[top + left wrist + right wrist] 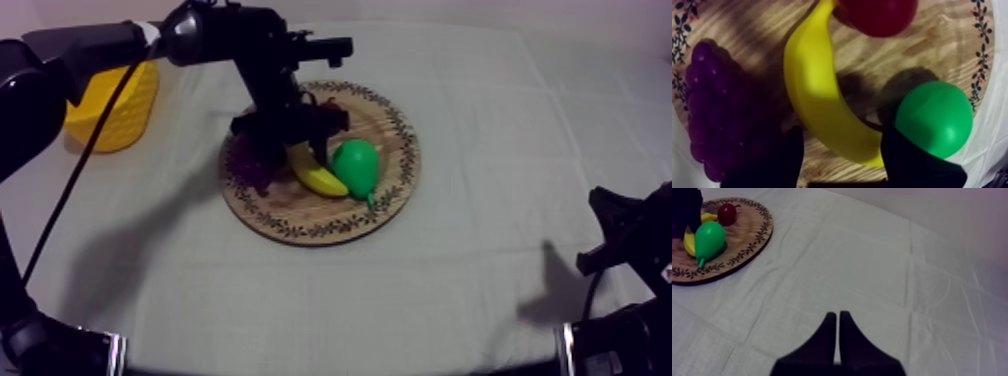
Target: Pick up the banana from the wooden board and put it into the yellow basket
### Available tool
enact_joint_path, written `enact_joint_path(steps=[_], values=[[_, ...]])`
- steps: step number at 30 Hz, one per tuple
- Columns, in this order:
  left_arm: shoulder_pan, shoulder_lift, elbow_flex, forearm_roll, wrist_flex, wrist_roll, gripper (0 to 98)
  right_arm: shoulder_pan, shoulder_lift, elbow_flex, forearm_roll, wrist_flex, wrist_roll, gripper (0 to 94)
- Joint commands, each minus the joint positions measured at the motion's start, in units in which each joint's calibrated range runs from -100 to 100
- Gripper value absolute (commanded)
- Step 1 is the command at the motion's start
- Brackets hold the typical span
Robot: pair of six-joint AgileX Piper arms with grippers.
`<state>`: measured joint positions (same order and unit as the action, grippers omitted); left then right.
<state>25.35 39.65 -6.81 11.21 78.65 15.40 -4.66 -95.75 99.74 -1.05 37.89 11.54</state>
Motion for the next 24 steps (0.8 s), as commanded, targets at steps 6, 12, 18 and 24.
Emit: enact_joint_path(steps=[6, 12, 18, 24], values=[[-0.07, 1.40, -0.18, -0.25, -0.02, 1.62, 41.6, -0.01, -0.01, 0.04, 0.00, 0.01, 0.01, 0.4], [-0.22, 1.95, 0.45, -0.52, -0.04, 2.74, 27.4, -0.01, -0.01, 0.04, 0.00, 0.01, 0.01, 0.4], [-0.11, 1.57, 0.45, -1.18, -0.23, 2.90, 23.4, -0.01, -0.01, 0.04, 0.00, 0.01, 0.01, 0.4], [0.24, -1.02, 0.19, -2.00, -0.21, 2.87, 22.4, -0.01, -0.01, 0.04, 0.00, 0.01, 0.01, 0.4]])
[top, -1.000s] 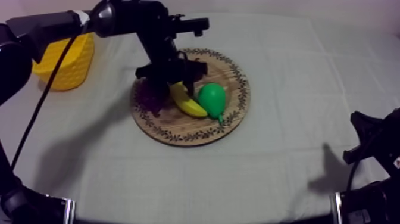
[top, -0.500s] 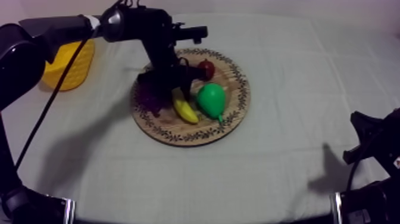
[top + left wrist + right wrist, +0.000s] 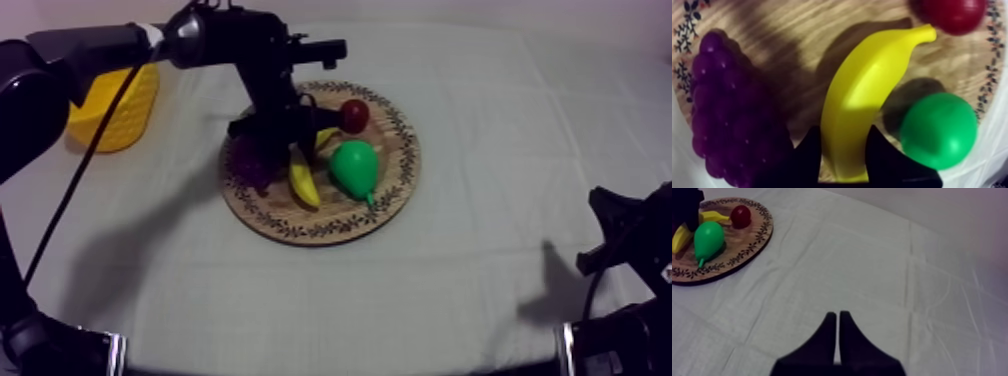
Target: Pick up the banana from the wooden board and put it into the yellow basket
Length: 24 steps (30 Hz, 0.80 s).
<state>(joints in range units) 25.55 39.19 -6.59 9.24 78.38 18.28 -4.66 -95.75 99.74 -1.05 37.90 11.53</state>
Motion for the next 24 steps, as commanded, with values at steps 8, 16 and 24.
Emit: enact_joint_path(steps=[8, 16, 24], values=[[0.58, -9.21, 0.37, -0.99, 2.57, 0.94, 22.8, -0.01, -0.01, 0.04, 0.00, 0.01, -0.02, 0.4], [0.54, -18.07, 1.64, -1.72, 5.81, 2.01, 23.0, -0.01, -0.01, 0.04, 0.00, 0.01, -0.03, 0.4], [-3.66, -22.28, 6.33, -2.33, 6.53, 0.85, 23.2, -0.01, -0.01, 0.04, 0.00, 0.01, -0.03, 0.4]])
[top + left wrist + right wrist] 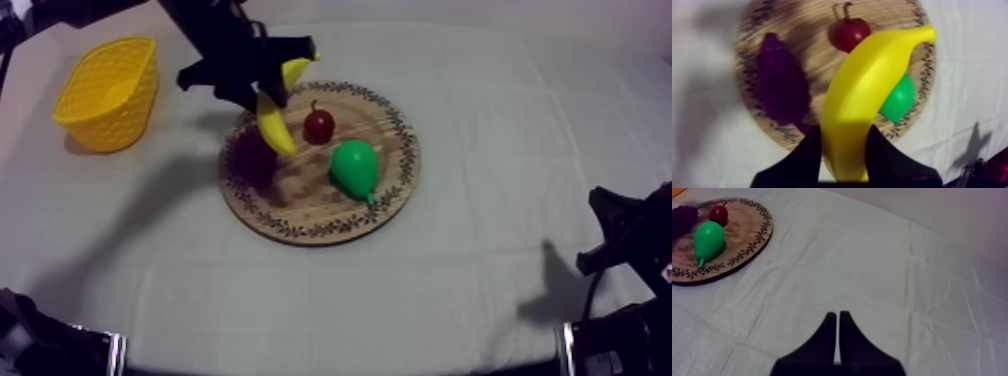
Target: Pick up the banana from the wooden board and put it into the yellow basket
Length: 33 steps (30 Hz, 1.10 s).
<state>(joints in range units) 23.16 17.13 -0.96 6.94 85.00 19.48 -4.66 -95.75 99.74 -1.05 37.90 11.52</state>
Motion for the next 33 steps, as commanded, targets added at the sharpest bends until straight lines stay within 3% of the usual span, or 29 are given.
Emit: enact_joint_path(steps=[1, 10, 20, 33], values=[[-2.25, -0.44, 1.28, -0.14, -0.08, -0.75, 23.2, -0.01, -0.01, 0.04, 0.00, 0.01, -0.02, 0.4], [-13.51, -0.06, 3.03, -1.53, 0.31, -5.40, 23.3, -0.01, -0.01, 0.04, 0.00, 0.01, -0.02, 0.4], [-24.05, 2.22, -4.51, -3.63, 4.45, -8.38, 23.0, -0.01, -0.01, 0.04, 0.00, 0.01, -0.02, 0.4], [-30.71, 7.93, -13.96, -4.43, 7.54, -10.53, 23.1, -0.01, -0.01, 0.04, 0.00, 0.01, -0.02, 0.4]])
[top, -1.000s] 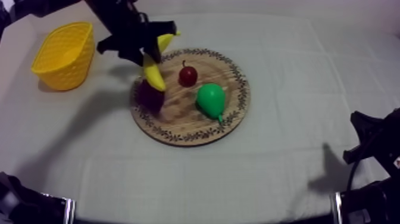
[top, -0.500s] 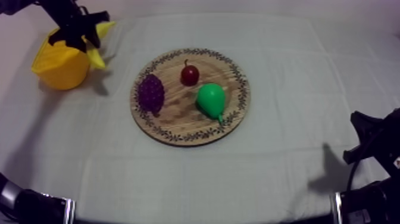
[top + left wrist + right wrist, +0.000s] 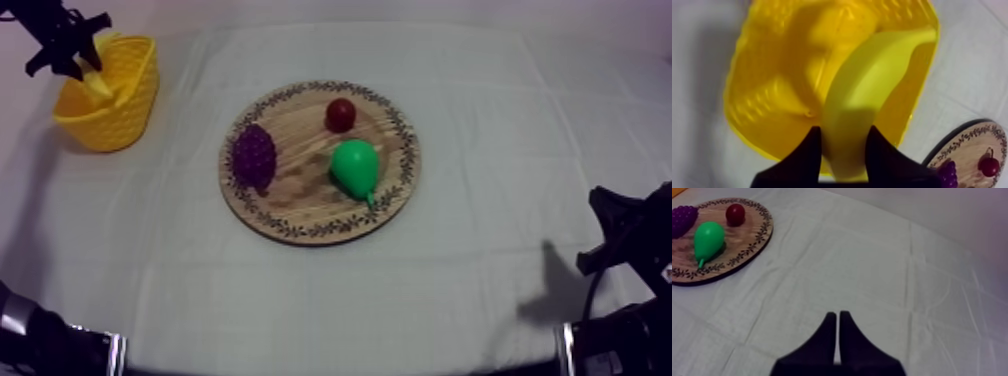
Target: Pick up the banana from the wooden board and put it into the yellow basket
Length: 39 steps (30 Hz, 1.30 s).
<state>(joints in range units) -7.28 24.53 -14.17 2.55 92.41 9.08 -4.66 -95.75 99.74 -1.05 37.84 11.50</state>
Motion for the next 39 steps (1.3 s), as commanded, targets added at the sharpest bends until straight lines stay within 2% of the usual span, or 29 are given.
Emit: enact_joint_path(steps=[1, 7, 16, 22, 26, 32, 39], values=[[-0.45, 1.04, -1.30, -0.07, 0.23, -0.22, 23.1, -0.01, -0.01, 0.04, 0.00, 0.06, 0.01, 0.4], [-0.72, 3.52, -2.67, -0.06, 0.09, -0.69, 24.9, -0.01, -0.01, 0.04, 0.00, 0.06, 0.01, 0.4], [-0.82, 5.36, -0.49, 1.24, -3.30, -2.24, 41.7, -0.01, -0.01, 0.04, 0.00, 0.06, 0.01, 0.4], [-1.61, 4.67, 3.17, 1.61, -5.58, -2.43, 46.6, -0.01, -0.01, 0.04, 0.00, 0.06, 0.01, 0.4], [-2.09, 2.45, 6.66, 1.49, -7.43, -2.17, 41.1, -0.01, -0.01, 0.04, 0.00, 0.06, 0.01, 0.4], [-2.12, -5.43, 14.99, 1.34, -12.37, -2.77, 25.0, -0.01, -0.01, 0.04, 0.00, 0.06, 0.01, 0.4], [-1.44, -19.62, 29.68, 1.44, -22.44, -4.48, 7.3, -0.01, -0.01, 0.04, 0.00, 0.06, 0.01, 0.4]])
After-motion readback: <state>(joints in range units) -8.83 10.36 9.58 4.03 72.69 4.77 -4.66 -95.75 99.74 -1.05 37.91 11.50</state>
